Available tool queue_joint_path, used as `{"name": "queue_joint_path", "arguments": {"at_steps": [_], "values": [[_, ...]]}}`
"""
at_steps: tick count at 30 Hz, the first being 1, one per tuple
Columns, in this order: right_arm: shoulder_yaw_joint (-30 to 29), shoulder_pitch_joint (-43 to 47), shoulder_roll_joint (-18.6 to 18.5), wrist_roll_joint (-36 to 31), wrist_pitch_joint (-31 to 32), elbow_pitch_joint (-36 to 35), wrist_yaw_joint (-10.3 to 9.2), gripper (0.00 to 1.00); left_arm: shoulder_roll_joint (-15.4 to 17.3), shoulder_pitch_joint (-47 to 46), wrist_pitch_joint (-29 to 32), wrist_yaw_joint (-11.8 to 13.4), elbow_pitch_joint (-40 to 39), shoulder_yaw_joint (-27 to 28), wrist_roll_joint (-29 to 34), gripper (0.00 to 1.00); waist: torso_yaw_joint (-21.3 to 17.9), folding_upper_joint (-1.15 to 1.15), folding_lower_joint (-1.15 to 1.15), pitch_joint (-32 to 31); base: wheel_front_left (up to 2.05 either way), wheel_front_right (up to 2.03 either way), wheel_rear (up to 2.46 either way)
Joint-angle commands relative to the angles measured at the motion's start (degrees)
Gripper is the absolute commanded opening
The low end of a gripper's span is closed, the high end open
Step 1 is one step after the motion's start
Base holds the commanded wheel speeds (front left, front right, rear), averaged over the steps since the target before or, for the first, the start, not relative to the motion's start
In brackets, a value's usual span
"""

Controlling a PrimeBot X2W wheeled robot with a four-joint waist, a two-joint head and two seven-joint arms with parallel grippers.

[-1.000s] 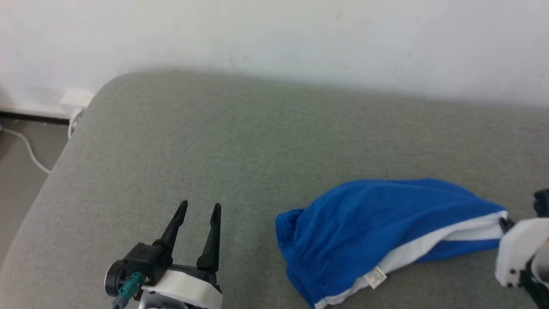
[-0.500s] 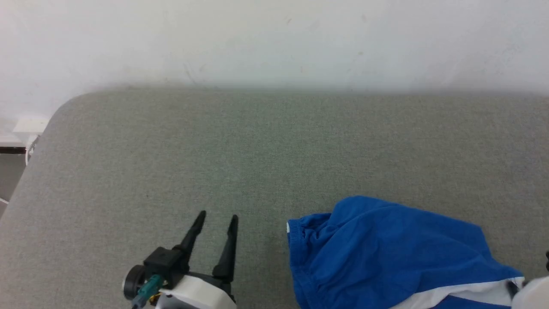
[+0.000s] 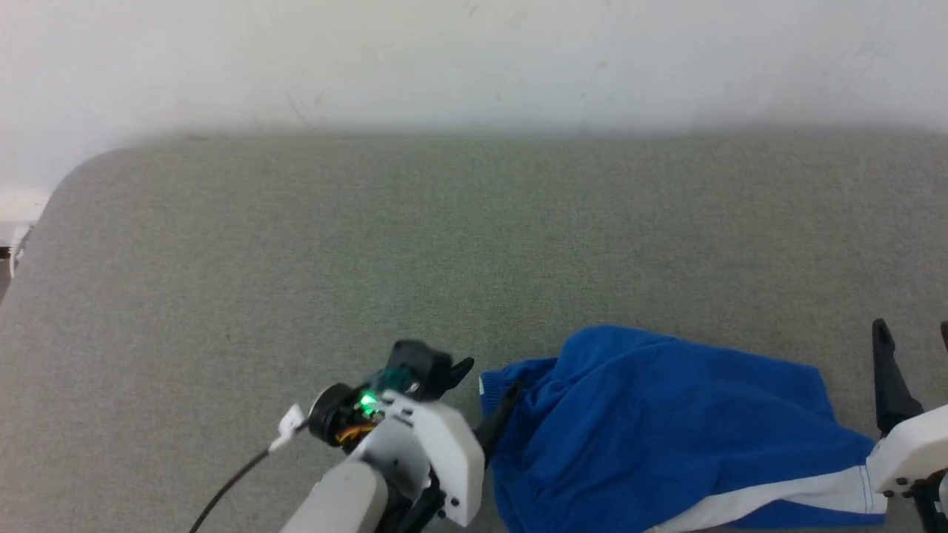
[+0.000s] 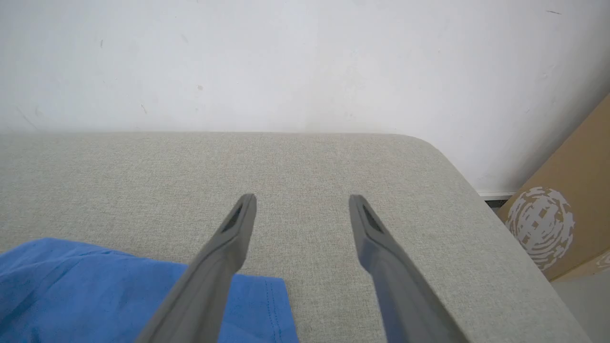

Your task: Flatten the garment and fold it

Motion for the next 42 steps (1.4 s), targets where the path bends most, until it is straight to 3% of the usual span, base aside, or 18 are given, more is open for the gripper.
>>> {"name": "queue_joint_path", "arguments": {"at_steps": [1,4,7,14,16,20,28,33,42], "values": [[0.0,-0.3,0.8,-0.6,-0.7,0.4,-0.05,1.0,0.5,-1.9,4.8,0.4,0.6,-0.7,0.3,1.0,-1.0,0.0,0.0,1.0,0.0,0.0,0.0],[0.9,-0.6,1.7,-1.2,-1.5,1.1,-0.05,1.0,2.2,-5.0,13.4,2.0,1.7,-2.9,3.6,1.0,-2.5,0.0,0.0,2.3,0.0,0.0,0.0],[1.4,-0.9,2.5,-1.3,-2.2,2.0,-0.05,1.0,1.7,-6.7,16.8,2.6,2.0,-3.4,3.6,1.0,-3.8,0.0,0.0,3.8,0.0,0.0,0.0],[3.1,-2.2,3.4,-1.1,-4.7,5.3,-0.05,1.0,3.4,-8.6,23.1,0.8,6.6,-7.0,2.9,1.0,-6.7,0.0,0.0,6.9,0.0,0.0,0.0],[3.5,-2.7,3.5,-1.1,-5.2,6.1,-0.05,1.0,3.9,-8.9,22.9,0.3,7.2,-7.6,1.5,0.0,-7.4,0.0,0.0,7.3,0.0,0.0,0.0],[4.0,-3.2,3.6,-1.0,-6.1,7.6,-0.05,1.0,5.0,-10.7,17.2,0.4,7.8,-5.0,-0.1,0.0,-8.2,0.0,0.0,7.0,0.0,0.0,0.0],[4.9,-3.7,3.7,-1.1,-7.6,9.4,-0.05,1.0,6.6,-15.9,5.7,4.9,9.6,3.2,-1.0,0.0,-9.0,0.0,0.0,4.9,0.0,0.0,0.0],[5.9,-4.4,3.7,-0.8,-8.2,9.4,-0.05,1.0,8.5,-19.3,3.1,6.5,12.0,6.4,-1.2,0.0,-9.5,0.0,0.0,5.6,0.0,0.0,0.0],[9.2,-6.2,3.7,0.7,-9.9,10.6,-0.05,1.0,12.5,-26.9,-0.7,7.1,21.8,10.2,-1.3,0.02,-10.5,0.0,0.0,9.7,0.0,0.0,0.0]]}}
